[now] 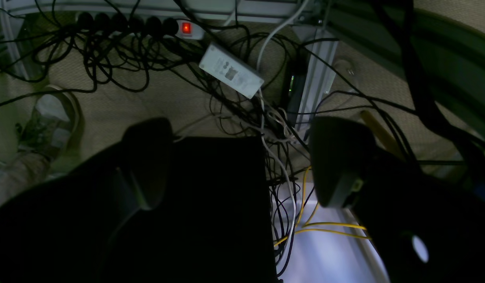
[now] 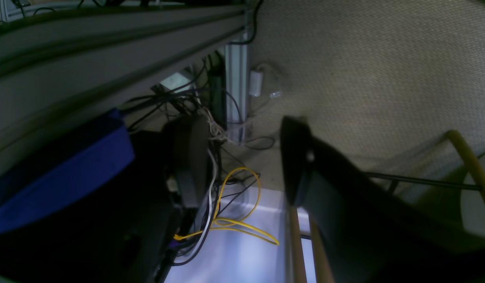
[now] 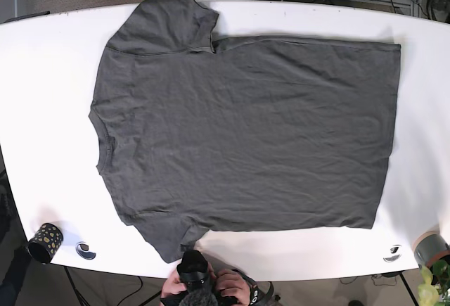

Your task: Fold the T-shirt properly

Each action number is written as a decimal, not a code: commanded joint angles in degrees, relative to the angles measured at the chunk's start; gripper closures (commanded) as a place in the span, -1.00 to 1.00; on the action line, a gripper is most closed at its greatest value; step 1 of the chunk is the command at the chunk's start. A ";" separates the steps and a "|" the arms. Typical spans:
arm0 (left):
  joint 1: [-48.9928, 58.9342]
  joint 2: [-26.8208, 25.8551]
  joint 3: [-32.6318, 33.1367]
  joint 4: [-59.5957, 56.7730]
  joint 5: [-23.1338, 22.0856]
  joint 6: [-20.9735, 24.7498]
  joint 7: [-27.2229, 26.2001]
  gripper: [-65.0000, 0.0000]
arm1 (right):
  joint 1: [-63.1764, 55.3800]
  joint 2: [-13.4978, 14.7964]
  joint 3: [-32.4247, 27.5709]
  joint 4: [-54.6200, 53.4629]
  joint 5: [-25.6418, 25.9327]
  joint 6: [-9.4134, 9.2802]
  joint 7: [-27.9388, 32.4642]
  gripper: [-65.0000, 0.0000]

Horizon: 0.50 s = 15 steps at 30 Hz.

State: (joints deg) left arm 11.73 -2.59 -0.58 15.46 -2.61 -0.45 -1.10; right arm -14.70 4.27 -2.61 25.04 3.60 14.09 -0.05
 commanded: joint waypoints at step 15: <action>0.63 0.44 0.01 0.14 -0.16 0.05 0.00 -0.56 | 0.59 -0.27 0.11 0.50 0.32 0.11 0.54 0.15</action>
State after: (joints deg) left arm 11.92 -2.11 -0.54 15.46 -2.76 -0.62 -0.93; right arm -13.76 3.81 -2.52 25.12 3.81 13.74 0.16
